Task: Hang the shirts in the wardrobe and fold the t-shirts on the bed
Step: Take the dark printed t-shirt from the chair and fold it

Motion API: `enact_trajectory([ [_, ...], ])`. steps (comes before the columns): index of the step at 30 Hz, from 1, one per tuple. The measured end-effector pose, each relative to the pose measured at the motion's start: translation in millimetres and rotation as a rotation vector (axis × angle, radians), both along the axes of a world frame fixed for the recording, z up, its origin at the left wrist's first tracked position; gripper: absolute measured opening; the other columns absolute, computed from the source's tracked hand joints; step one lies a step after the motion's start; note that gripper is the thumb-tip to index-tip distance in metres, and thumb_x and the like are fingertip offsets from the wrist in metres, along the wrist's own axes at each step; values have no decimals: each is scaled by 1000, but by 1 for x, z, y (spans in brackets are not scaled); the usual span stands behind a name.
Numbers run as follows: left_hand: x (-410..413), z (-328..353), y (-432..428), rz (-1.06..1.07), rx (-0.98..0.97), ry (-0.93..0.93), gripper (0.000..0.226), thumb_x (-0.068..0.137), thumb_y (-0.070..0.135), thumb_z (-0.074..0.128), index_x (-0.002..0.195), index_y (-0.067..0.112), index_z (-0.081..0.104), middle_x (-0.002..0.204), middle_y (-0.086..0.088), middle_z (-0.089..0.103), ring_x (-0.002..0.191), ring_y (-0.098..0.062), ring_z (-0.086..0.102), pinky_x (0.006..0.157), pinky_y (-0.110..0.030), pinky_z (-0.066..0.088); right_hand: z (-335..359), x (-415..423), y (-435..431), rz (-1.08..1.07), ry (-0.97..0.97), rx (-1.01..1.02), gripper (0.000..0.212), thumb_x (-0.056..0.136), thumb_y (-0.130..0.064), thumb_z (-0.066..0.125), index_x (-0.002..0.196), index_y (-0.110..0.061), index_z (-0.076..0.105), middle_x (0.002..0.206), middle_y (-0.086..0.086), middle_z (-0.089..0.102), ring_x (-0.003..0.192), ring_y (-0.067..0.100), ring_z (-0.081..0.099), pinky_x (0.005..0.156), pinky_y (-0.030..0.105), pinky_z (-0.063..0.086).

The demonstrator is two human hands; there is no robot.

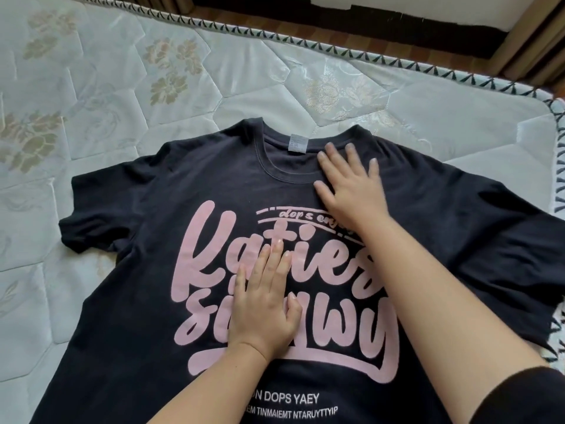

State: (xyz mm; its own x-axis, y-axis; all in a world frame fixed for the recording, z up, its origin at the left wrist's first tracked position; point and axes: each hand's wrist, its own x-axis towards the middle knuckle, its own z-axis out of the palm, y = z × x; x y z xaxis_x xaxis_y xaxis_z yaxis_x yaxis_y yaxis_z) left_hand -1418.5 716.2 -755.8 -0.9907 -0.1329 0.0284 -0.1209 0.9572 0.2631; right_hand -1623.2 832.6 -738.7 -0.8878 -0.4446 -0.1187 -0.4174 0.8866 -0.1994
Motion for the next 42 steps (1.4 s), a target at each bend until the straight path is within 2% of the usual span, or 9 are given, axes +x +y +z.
enact_trajectory([
  [10,1,-1,0,-3,-7,5,65,75,31,38,139,19,34,151,-1,33,138,-15,24,109,-43,16,13,-20,70,-418,-38,149,59,100,-44,18,152,-21,3,159,-1,-6,145,29,-9,111,60,-3],
  [12,1,-1,0,-1,-9,14,65,75,31,38,139,20,34,151,-1,32,138,-15,24,109,-43,16,16,-3,45,-342,16,110,60,100,-43,24,152,-19,4,159,1,-5,145,30,-9,110,61,-3],
  [14,1,-1,1,5,-5,19,65,75,31,38,138,19,35,151,-1,32,138,-15,24,109,-43,15,15,21,6,-124,41,46,61,99,-42,29,152,-20,5,159,1,-6,145,27,-9,111,59,-2],
  [17,-1,-2,0,11,-13,29,61,74,31,38,133,17,39,144,-6,44,135,-16,27,107,-44,17,10,57,-55,206,-29,-59,58,99,-41,32,151,-22,15,160,-3,-1,146,23,-6,113,54,0],
  [19,-2,-3,0,21,-15,33,57,76,34,38,129,17,40,137,-8,52,134,-18,28,106,-43,19,5,67,-81,256,-83,-85,56,100,-41,30,151,-23,13,159,-6,-2,146,21,-9,113,54,-5],
  [25,-1,-2,-1,10,-5,29,64,74,32,40,136,18,38,148,-2,38,137,-15,26,107,-43,19,-3,26,-73,88,16,-60,57,99,-45,27,151,-29,10,159,-12,1,146,15,-2,114,51,-3],
  [30,1,0,1,4,-16,9,67,74,32,40,140,19,36,151,1,31,138,-14,25,108,-43,17,-2,7,-37,52,41,-23,56,99,-48,22,151,-32,8,157,-19,0,146,14,-7,113,53,-7],
  [37,1,0,0,3,-30,8,66,74,33,39,139,20,36,150,0,35,136,-14,26,109,-41,17,0,-12,21,-192,8,28,57,99,-48,22,151,-32,4,158,-13,-6,146,18,-9,113,54,-6],
  [42,0,-2,0,2,-30,30,65,74,32,39,138,19,37,148,-2,38,136,-15,26,108,-42,17,7,7,43,-354,-15,70,61,100,-45,22,152,-20,3,159,-2,-6,145,26,-9,112,60,-2],
])
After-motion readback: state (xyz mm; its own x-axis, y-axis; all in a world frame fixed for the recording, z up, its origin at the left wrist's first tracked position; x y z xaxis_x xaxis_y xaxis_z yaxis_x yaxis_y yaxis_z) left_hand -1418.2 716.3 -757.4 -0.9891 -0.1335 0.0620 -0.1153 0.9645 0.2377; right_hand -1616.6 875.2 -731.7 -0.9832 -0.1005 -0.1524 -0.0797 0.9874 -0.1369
